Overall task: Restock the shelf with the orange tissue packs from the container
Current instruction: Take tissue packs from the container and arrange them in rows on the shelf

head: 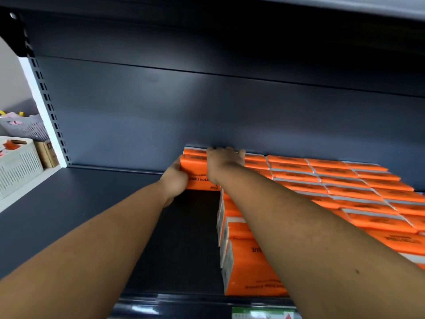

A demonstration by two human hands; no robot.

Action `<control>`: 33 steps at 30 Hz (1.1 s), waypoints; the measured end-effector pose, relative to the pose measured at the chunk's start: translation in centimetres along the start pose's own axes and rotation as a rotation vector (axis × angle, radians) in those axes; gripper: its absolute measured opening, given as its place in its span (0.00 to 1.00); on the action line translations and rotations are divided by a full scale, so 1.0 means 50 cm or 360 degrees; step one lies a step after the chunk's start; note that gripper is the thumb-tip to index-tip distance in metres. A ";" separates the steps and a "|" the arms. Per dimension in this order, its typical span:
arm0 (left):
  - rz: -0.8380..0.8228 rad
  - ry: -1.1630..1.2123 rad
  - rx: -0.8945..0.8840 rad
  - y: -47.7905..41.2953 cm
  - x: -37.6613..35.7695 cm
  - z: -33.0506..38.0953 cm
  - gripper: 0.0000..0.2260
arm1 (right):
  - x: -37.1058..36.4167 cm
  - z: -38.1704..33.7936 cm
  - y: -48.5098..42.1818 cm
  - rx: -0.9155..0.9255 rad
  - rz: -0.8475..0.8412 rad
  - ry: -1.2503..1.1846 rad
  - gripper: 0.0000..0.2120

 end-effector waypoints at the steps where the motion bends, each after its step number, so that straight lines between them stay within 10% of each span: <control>1: 0.0005 -0.0044 0.0001 -0.002 0.004 0.000 0.19 | 0.000 0.003 -0.001 -0.0023 -0.0026 -0.0064 0.30; 10: 0.0152 -0.0536 0.0010 0.049 0.055 0.056 0.35 | 0.041 0.068 0.043 -0.0085 0.0026 -0.0534 0.25; 33: -0.0464 -0.1803 -0.0618 0.534 -0.111 0.237 0.29 | 0.124 0.233 0.523 0.0066 -0.0053 -0.0292 0.33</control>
Point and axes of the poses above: each hand's wrist, its own y-axis away from the middle knuckle, its own x-axis out of the back of the hand, z = x × y, the point moved 8 cm from there along -y, towards the middle knuckle, and after that the axes turned 8 degrees about -x, right-handed, at the moved point
